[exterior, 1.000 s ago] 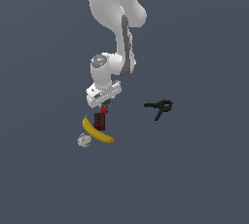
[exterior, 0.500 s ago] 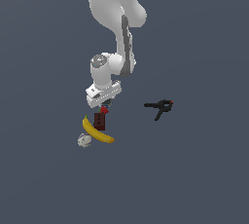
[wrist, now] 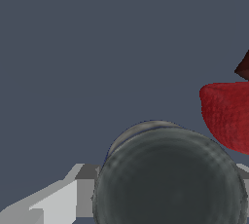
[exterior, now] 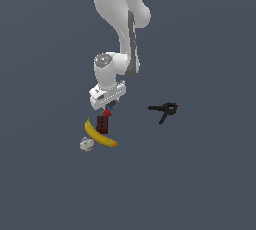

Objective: Pick up a designated object from a clutter of objects.

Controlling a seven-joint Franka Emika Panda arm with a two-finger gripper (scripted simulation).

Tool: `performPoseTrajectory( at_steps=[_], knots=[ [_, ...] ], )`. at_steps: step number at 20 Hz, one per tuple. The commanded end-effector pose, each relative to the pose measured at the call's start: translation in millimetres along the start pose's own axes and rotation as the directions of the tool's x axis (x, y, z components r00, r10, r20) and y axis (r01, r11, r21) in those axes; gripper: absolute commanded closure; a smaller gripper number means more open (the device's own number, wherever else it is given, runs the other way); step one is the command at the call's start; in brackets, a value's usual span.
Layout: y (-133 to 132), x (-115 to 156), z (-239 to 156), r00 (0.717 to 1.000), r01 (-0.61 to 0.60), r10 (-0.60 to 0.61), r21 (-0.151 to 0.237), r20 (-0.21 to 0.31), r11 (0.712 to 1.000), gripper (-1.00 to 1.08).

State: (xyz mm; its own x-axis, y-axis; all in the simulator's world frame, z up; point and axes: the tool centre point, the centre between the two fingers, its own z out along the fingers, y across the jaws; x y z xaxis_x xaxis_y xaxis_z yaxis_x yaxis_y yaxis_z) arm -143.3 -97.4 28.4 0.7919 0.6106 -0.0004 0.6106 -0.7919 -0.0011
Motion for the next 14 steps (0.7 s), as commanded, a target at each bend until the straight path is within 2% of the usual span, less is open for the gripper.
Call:
performPoseTrajectory(
  at_steps=[1,14],
  knots=[
    [-3,6,-10,1.0,0.0,0.0,-0.001,-0.001,1.0,1.08],
    [-26,60,-98,1.0,0.0,0.0,-0.003,0.001,1.0,1.08]
  ],
)
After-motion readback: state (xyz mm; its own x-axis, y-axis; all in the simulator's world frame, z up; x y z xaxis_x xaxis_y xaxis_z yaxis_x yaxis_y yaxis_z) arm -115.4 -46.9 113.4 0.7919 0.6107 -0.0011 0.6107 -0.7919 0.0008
